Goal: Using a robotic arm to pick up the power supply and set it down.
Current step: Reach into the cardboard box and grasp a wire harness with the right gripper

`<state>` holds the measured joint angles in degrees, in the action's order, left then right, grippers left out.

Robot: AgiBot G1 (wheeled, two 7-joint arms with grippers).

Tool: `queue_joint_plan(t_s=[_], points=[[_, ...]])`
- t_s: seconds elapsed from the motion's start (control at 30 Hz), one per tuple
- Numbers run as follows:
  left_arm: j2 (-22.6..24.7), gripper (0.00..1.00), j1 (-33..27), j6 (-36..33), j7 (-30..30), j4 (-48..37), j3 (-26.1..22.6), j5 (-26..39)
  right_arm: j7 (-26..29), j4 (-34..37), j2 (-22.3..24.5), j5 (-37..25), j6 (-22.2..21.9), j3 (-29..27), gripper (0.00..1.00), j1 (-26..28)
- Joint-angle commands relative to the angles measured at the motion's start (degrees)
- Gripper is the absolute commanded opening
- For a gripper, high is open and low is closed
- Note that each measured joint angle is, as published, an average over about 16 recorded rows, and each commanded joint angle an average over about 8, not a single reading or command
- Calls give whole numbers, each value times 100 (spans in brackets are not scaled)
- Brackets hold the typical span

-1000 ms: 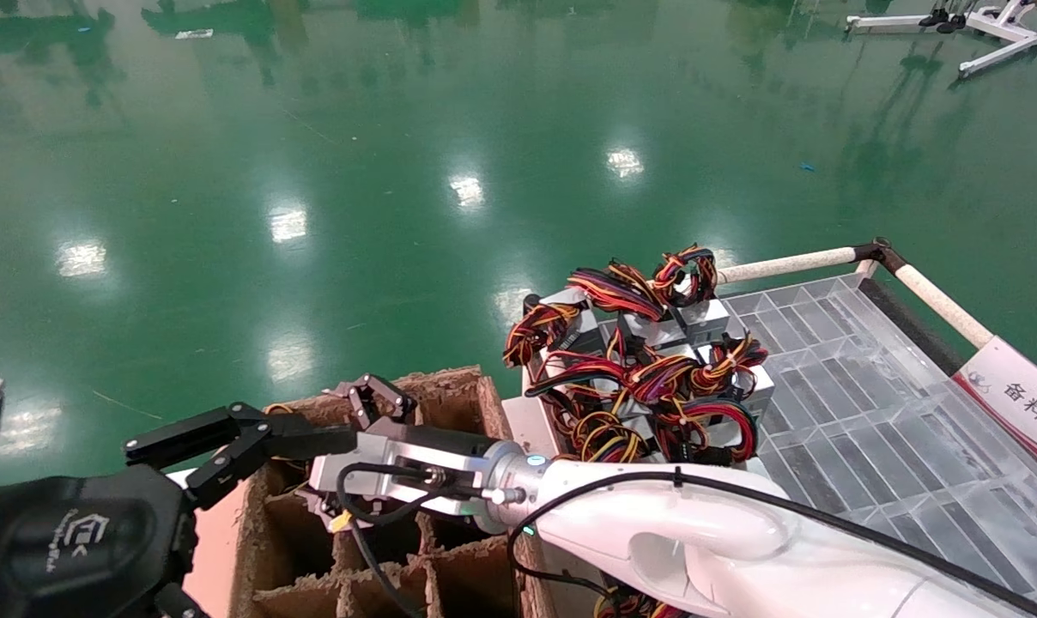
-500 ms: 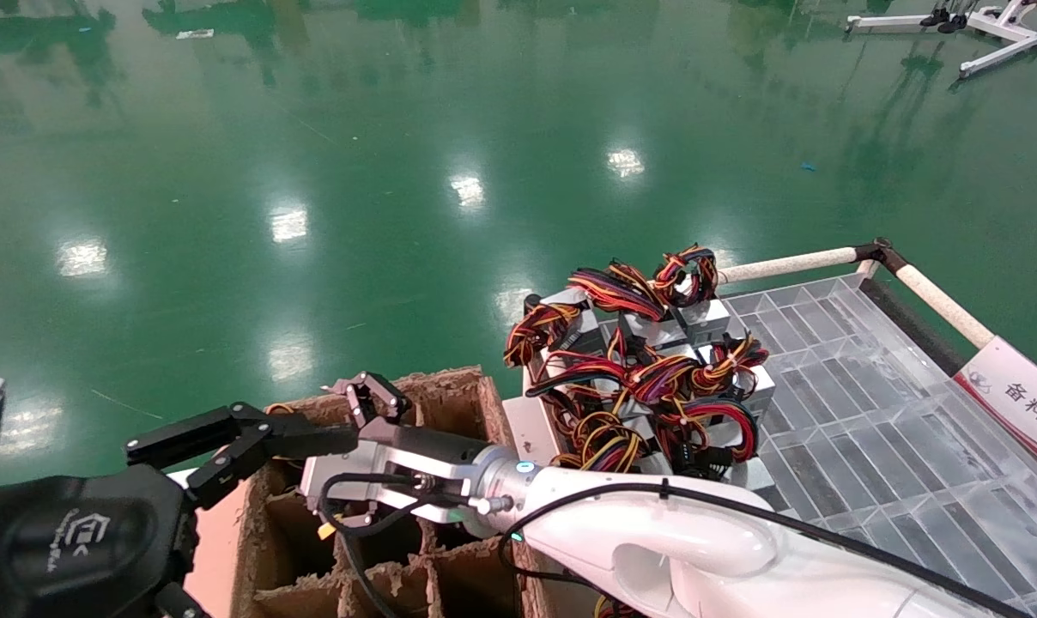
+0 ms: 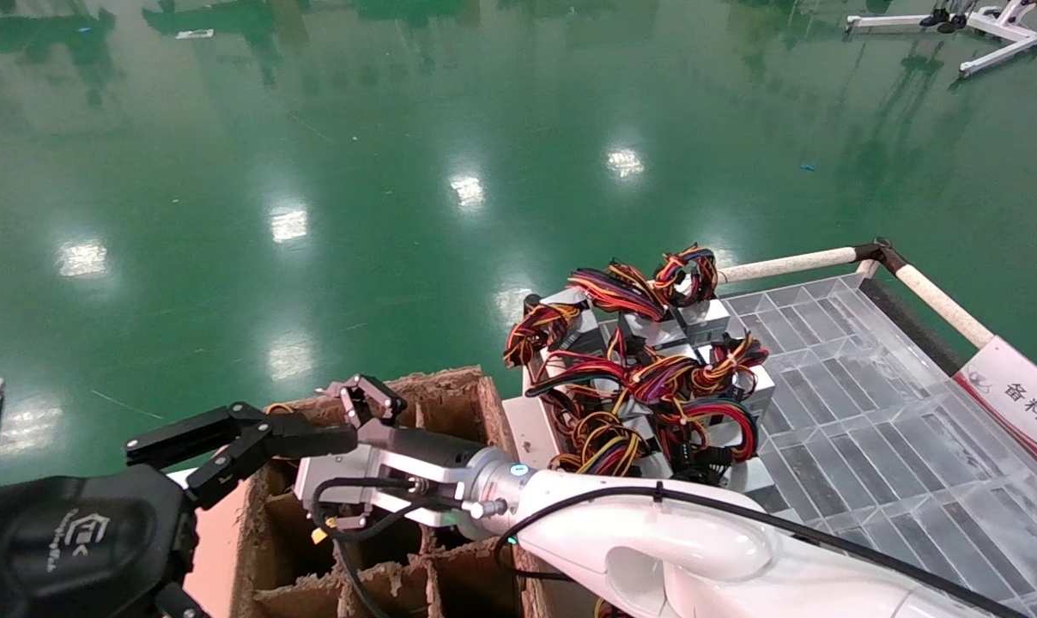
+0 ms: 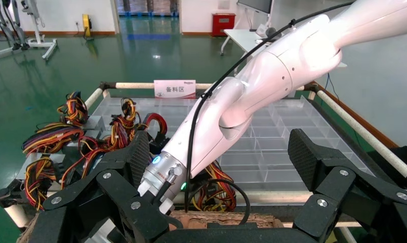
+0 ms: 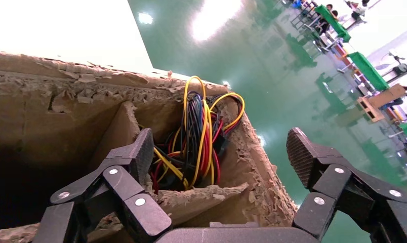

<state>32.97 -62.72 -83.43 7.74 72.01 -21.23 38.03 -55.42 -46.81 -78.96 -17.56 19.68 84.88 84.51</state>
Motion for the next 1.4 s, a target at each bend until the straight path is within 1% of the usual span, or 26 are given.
queue_joint_plan(t_s=[0.03,0.57,1.03,1.4], points=[[0,100,0,0,0,0,0,0,-12,-10,0,26,-21,33,0,13],[0,100,0,0,0,0,-1,0,35,70,4,274,76,212,0,40],[0,100,0,0,-1,0,-1,-1,350,188,14,430,303,456,0,68],[-1,100,0,1,-1,0,-1,-1,381,276,14,523,466,407,0,86]])
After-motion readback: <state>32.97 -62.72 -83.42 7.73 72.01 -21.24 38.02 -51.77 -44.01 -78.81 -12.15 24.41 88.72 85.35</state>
